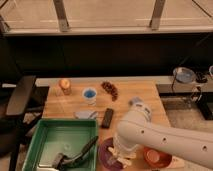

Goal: Place fork in purple bowl

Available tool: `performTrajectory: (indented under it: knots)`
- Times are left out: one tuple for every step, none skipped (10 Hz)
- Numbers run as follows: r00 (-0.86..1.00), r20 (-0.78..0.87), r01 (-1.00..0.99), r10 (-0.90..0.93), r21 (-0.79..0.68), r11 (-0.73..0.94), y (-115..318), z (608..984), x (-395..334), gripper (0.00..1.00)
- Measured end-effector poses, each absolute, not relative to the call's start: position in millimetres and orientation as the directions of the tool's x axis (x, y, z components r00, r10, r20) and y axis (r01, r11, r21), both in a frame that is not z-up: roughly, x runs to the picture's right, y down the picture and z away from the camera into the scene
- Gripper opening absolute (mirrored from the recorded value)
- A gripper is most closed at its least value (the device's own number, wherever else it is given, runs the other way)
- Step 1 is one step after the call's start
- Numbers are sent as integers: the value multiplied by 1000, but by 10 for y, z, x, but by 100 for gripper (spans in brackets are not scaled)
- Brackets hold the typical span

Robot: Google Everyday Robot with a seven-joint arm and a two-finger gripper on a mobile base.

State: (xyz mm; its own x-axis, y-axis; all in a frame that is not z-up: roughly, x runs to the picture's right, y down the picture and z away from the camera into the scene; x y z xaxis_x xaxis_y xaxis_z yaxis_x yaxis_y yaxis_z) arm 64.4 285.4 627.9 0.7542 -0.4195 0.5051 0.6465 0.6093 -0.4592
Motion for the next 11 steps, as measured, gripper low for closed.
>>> performTrajectory:
  knots:
    - [749, 512, 652, -420, -458, 604, 2936, 6256, 603, 5]
    - [754, 510, 646, -414, -461, 608, 2945, 6279, 600, 14]
    - [758, 508, 641, -409, -464, 611, 2931, 6317, 601, 22]
    - [765, 505, 631, -399, -467, 619, 2890, 6378, 602, 32]
    - [776, 503, 617, -381, -478, 625, 2868, 6433, 631, 43]
    - [781, 504, 608, -368, -482, 631, 2855, 6467, 633, 53]
    - [784, 507, 603, -358, -486, 633, 2850, 6496, 627, 63]
    - [787, 511, 597, -345, -491, 635, 2845, 6522, 618, 74]
    - [791, 514, 591, -333, -496, 636, 2842, 6534, 626, 79]
    - [792, 519, 588, -323, -501, 635, 2838, 6540, 635, 80]
    - [791, 522, 588, -321, -502, 634, 2837, 6541, 633, 80]
